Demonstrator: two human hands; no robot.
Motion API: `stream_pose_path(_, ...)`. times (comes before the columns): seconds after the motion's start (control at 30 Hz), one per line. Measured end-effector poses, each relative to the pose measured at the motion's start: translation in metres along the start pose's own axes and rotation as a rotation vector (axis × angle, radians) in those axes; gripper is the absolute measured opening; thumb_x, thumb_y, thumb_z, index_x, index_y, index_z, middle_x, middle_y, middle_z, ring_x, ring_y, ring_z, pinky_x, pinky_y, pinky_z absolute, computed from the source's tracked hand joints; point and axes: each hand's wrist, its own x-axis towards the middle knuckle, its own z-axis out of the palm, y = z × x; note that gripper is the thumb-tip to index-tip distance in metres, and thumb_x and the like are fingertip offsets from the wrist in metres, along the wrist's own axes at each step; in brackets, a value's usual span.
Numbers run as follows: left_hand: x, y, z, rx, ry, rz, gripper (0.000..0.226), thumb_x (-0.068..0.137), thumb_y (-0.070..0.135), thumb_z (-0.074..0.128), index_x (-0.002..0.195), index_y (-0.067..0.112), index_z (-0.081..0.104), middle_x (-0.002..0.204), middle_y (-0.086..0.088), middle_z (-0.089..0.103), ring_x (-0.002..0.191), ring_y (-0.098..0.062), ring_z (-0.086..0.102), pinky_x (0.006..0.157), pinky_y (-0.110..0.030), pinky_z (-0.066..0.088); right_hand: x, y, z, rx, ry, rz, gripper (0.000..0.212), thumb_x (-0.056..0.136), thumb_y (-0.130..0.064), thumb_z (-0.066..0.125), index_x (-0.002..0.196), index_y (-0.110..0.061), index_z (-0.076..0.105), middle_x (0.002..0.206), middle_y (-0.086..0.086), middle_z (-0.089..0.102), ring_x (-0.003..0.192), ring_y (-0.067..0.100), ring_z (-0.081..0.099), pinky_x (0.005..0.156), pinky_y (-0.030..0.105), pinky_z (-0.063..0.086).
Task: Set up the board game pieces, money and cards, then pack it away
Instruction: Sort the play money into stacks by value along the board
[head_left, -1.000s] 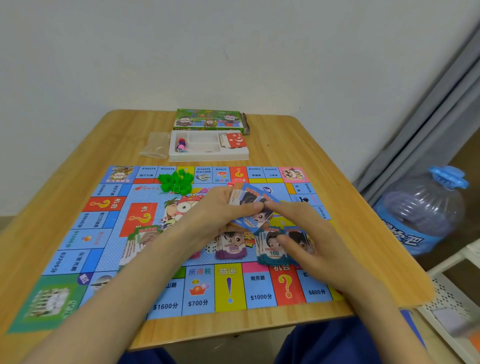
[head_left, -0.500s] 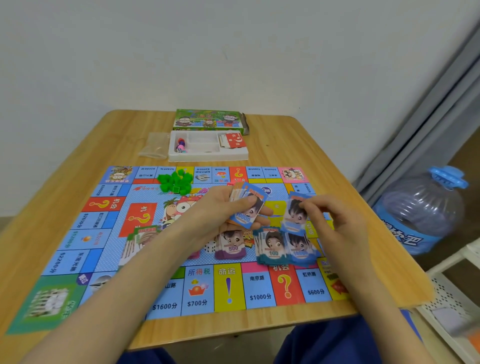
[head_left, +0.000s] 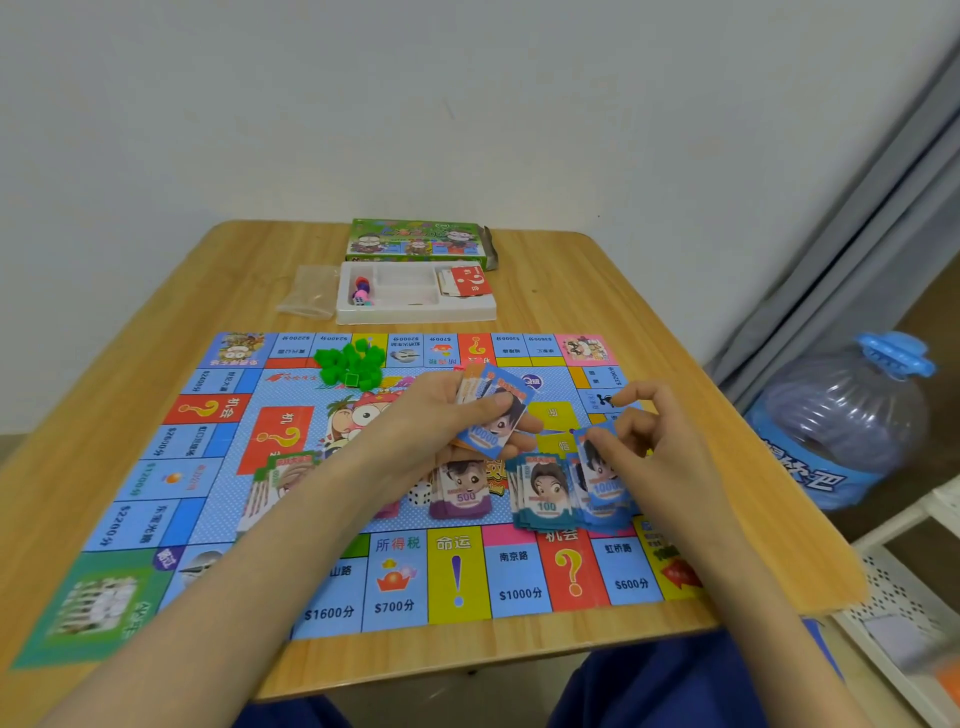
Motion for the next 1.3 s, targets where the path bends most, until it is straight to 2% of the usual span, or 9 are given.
stream_pose_path(0.07, 0.000, 0.000, 0.000, -0.002, -0.001, 0.001, 0.012, 0.093, 0.009, 0.053, 0.098, 0.006, 0.063, 0.084, -0.010, 0.075, 0.072, -0.017, 0.072, 0.062, -0.022, 0.058, 0.000, 0.000, 0.000, 0.008, -0.038, 0.031, 0.028, 0.085, -0.008, 0.065, 0.091, -0.023, 0.043, 0.053, 0.003, 0.052, 0.047, 0.005, 0.043, 0.046, 0.012, 0.035)
stream_pose_path(0.27, -0.001, 0.001, 0.001, -0.016, -0.012, -0.003, 0.012, 0.093, 0.008, 0.053, 0.098, 0.006, 0.063, 0.083, -0.009, 0.074, 0.071, -0.018, 0.072, 0.062, -0.022, 0.058, 0.001, 0.002, 0.000, -0.025, -0.138, 0.115, 0.029, 0.086, -0.011, 0.066, 0.092, -0.026, 0.042, 0.062, 0.011, 0.057, 0.053, 0.009, 0.049, 0.047, 0.014, 0.038)
stream_pose_path(0.47, 0.000, 0.001, 0.001, -0.009, -0.012, -0.009, 0.011, 0.092, 0.009, 0.054, 0.096, 0.006, 0.064, 0.082, -0.009, 0.075, 0.070, -0.017, 0.072, 0.061, -0.022, 0.058, 0.001, 0.004, 0.002, -0.212, -0.183, 0.035, 0.035, 0.084, -0.006, 0.066, 0.088, -0.028, 0.039, 0.063, 0.000, 0.051, 0.053, 0.000, 0.046, 0.054, 0.014, 0.039)
stream_pose_path(0.67, -0.002, 0.001, 0.001, -0.009, -0.016, -0.010, 0.011, 0.093, 0.008, 0.053, 0.097, 0.005, 0.063, 0.081, -0.009, 0.074, 0.070, -0.017, 0.072, 0.059, -0.021, 0.057, 0.002, 0.008, 0.001, -0.305, -0.164, -0.002, 0.031, 0.083, -0.009, 0.067, 0.098, -0.023, 0.043, 0.081, -0.003, 0.049, 0.065, 0.006, 0.043, 0.061, 0.015, 0.038)
stream_pose_path(0.87, -0.001, 0.001, 0.002, 0.002, -0.015, -0.015, 0.010, 0.092, 0.008, 0.054, 0.095, 0.006, 0.064, 0.081, -0.008, 0.075, 0.068, -0.017, 0.072, 0.059, -0.021, 0.058, -0.001, 0.006, 0.002, -0.229, -0.071, -0.104, 0.031, 0.084, -0.011, 0.067, 0.091, -0.031, 0.044, 0.092, -0.009, 0.052, 0.080, -0.003, 0.046, 0.067, 0.007, 0.037)
stream_pose_path(0.97, -0.002, 0.001, 0.002, 0.019, -0.018, -0.007, 0.009, 0.091, 0.008, 0.055, 0.094, 0.008, 0.064, 0.079, -0.007, 0.075, 0.067, -0.016, 0.072, 0.055, -0.020, 0.056, -0.003, -0.001, 0.000, -0.128, -0.093, -0.221, 0.022, 0.086, -0.029, 0.061, 0.102, -0.039, 0.049, 0.105, -0.015, 0.057, 0.093, 0.002, 0.051, 0.074, 0.009, 0.040)
stream_pose_path(1.1, -0.002, 0.001, 0.002, 0.030, -0.022, -0.008, 0.009, 0.088, 0.008, 0.060, 0.095, 0.009, 0.065, 0.082, -0.008, 0.075, 0.067, -0.016, 0.072, 0.052, -0.018, 0.053, -0.008, -0.003, 0.000, -0.098, -0.311, -0.371, 0.041, 0.088, -0.037, 0.048, 0.129, -0.043, 0.046, 0.126, -0.026, 0.049, 0.119, 0.001, 0.046, 0.092, 0.010, 0.037)
stream_pose_path(1.23, -0.003, 0.001, 0.003, 0.038, -0.033, -0.011, 0.015, 0.082, 0.011, 0.063, 0.096, 0.009, 0.065, 0.083, -0.006, 0.075, 0.067, -0.017, 0.072, 0.050, -0.019, 0.052, -0.007, 0.000, 0.001, -0.093, -0.359, -0.373, 0.046, 0.087, -0.038, 0.048, 0.132, -0.049, 0.045, 0.132, -0.038, 0.040, 0.128, -0.005, 0.037, 0.098, 0.009, 0.035)
stream_pose_path(1.3, -0.002, 0.001, 0.004, 0.046, -0.031, -0.016, 0.020, 0.079, 0.019, 0.064, 0.097, 0.010, 0.065, 0.083, -0.005, 0.075, 0.068, -0.017, 0.072, 0.052, -0.022, 0.055, -0.007, 0.002, 0.001, -0.097, -0.343, -0.382, 0.042, 0.088, -0.036, 0.049, 0.129, -0.042, 0.046, 0.132, -0.035, 0.043, 0.127, -0.005, 0.039, 0.097, 0.007, 0.034)
